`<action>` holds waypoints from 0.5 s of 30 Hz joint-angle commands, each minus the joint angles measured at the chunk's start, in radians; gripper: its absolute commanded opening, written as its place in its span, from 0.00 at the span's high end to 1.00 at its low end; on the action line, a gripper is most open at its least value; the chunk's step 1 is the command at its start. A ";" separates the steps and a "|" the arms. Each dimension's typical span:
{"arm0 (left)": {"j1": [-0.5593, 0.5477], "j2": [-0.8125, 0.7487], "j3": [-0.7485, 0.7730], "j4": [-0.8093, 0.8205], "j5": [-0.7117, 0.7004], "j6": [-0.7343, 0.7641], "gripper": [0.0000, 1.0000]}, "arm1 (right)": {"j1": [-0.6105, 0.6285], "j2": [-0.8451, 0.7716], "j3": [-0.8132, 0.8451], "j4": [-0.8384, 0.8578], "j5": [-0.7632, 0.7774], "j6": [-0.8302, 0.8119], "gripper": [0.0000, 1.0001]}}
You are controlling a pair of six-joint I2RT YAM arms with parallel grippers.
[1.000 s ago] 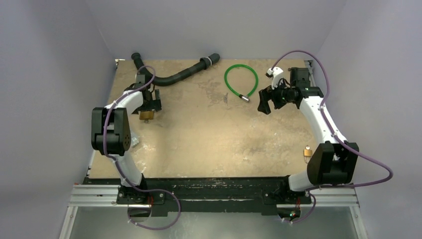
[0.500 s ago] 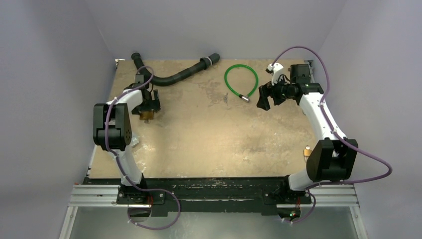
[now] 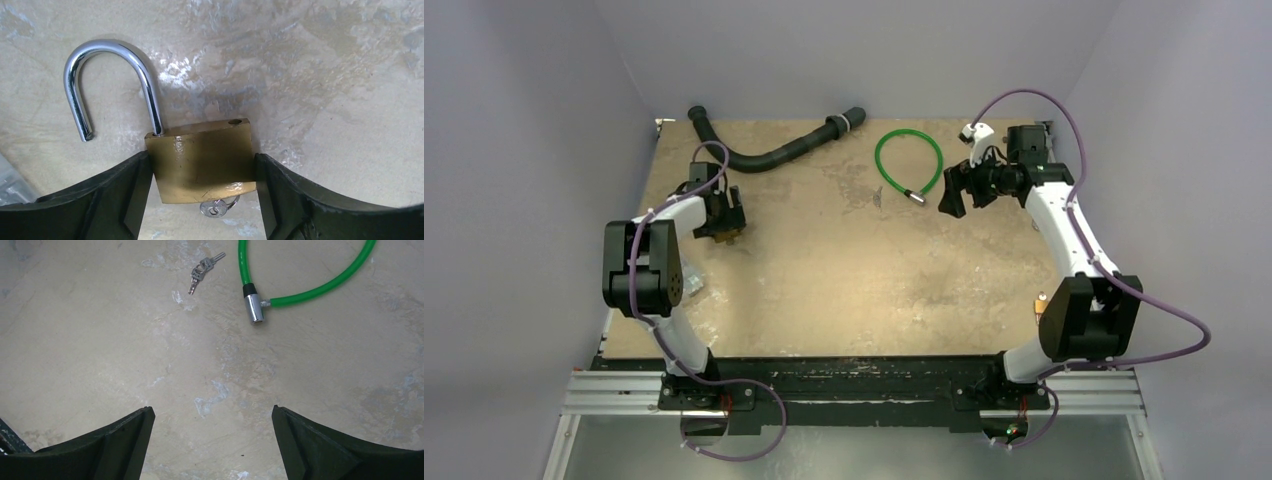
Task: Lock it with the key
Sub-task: Pick up the lock from the center of the board.
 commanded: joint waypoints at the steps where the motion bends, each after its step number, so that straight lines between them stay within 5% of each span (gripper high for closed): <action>1: -0.023 -0.022 -0.081 -0.047 0.088 -0.087 0.28 | -0.003 0.006 0.050 0.016 -0.035 0.030 0.01; 6: -0.048 -0.018 -0.098 -0.012 0.140 -0.119 0.46 | -0.001 -0.026 0.015 0.101 -0.063 0.095 0.01; 12: -0.153 -0.083 -0.107 0.088 0.213 -0.227 0.82 | 0.003 -0.044 -0.094 0.320 -0.114 0.353 0.01; 15: -0.215 -0.114 -0.118 0.162 0.228 -0.305 0.85 | 0.007 -0.053 -0.176 0.447 -0.136 0.482 0.01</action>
